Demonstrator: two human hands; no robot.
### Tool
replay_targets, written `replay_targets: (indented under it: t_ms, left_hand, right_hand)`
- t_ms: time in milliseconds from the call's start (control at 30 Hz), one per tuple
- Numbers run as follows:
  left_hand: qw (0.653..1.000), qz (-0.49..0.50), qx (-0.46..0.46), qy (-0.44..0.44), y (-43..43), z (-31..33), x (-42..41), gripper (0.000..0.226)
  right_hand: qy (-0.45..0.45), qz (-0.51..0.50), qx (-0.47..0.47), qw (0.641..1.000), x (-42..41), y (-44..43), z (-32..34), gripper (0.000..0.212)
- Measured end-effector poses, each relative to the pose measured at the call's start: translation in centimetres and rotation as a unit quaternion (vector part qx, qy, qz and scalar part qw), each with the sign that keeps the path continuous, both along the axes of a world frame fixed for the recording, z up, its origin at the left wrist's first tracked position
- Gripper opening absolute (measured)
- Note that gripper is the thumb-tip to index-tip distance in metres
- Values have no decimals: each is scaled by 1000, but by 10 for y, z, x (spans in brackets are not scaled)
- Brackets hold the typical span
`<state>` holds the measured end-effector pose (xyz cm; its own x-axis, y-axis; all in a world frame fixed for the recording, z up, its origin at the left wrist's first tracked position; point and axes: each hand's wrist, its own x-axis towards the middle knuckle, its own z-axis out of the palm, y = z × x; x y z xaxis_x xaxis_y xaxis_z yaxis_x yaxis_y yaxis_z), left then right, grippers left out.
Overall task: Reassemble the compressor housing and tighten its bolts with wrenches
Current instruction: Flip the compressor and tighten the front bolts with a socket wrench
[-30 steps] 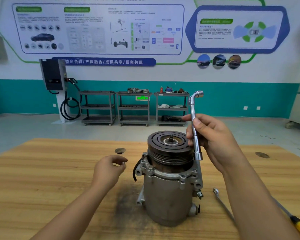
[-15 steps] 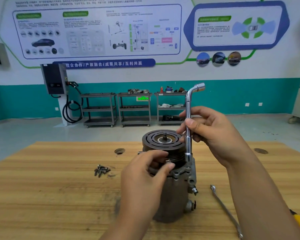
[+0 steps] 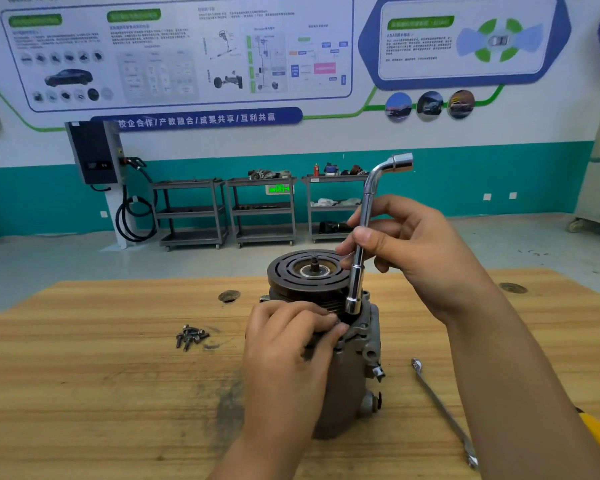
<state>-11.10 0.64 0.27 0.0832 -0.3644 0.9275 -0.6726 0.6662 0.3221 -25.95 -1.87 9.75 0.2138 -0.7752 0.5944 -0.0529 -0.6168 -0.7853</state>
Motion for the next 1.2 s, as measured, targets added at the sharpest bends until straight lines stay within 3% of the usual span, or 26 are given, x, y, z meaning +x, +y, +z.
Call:
replay_targets:
  t_ms: [100, 467, 933, 1200]
  left_hand:
    - [1000, 4, 3, -8, -1, -4, 1, 14]
    - [991, 38, 88, 95, 3, -10, -7, 28]
    - [987, 39, 108, 110, 4, -12, -11, 31]
    - [987, 46, 111, 108, 4, -14, -11, 32]
  right_hand:
    - [3, 7, 0, 1000, -1, 2, 0, 9]
    - [35, 31, -20, 999, 2, 9, 3, 11]
    - [62, 11, 0, 998, 10, 7, 0, 9]
    - [99, -14, -5, 995, 14, 1, -6, 24]
